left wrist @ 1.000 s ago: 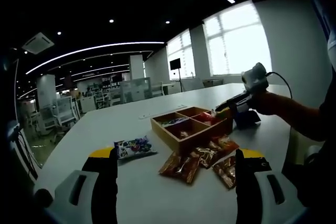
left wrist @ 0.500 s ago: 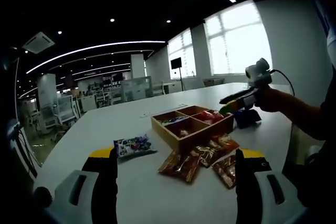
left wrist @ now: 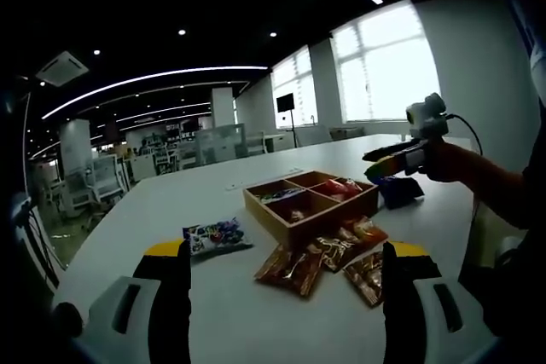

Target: Pick up the scattered marshmallows, QQ candies, Oreo cookies, and mixed nuts on the table and sort them into separate containers

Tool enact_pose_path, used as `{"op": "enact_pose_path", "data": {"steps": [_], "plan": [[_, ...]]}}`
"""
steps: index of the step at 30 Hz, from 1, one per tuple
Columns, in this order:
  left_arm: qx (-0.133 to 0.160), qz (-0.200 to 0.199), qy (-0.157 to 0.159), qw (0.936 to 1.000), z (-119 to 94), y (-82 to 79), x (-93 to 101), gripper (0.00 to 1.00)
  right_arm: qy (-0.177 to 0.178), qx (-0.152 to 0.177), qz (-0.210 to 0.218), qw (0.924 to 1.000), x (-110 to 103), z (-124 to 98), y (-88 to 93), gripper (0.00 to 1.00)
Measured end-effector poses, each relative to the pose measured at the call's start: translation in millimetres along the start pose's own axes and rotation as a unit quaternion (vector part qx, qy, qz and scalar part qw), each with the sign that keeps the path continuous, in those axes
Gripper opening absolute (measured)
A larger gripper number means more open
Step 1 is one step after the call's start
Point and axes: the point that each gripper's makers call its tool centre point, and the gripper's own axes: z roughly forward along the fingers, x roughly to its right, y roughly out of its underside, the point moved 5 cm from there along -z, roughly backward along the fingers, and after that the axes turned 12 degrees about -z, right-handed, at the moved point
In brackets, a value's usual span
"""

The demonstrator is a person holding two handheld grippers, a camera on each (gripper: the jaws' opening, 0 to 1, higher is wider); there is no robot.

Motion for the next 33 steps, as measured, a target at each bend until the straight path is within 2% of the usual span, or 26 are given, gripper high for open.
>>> {"op": "enact_pose_path", "data": {"steps": [7,12,26,33], "plan": [[0.004,0.002,-0.002,1.0000,-3.0,-2.3,-0.7,0.97,-0.008,0.000,0.005,1.0000,-5.2,-6.7,-0.3,0.90],[0.002,0.002,-0.004,1.0000,-3.2,-0.4,-1.4,0.97,-0.001,-0.013,-0.002,0.9999,-4.8,-11.7,3.3,0.90],[0.004,-0.001,-0.001,1.0000,-4.1,1.2,-1.7,0.97,0.002,-0.012,-0.004,0.9999,-7.7,-31.9,7.1,0.90],[0.007,0.000,0.000,1.0000,-2.8,-1.2,-2.1,0.97,-0.010,-0.007,0.020,0.9997,-11.3,-40.1,13.6,0.90]]}}
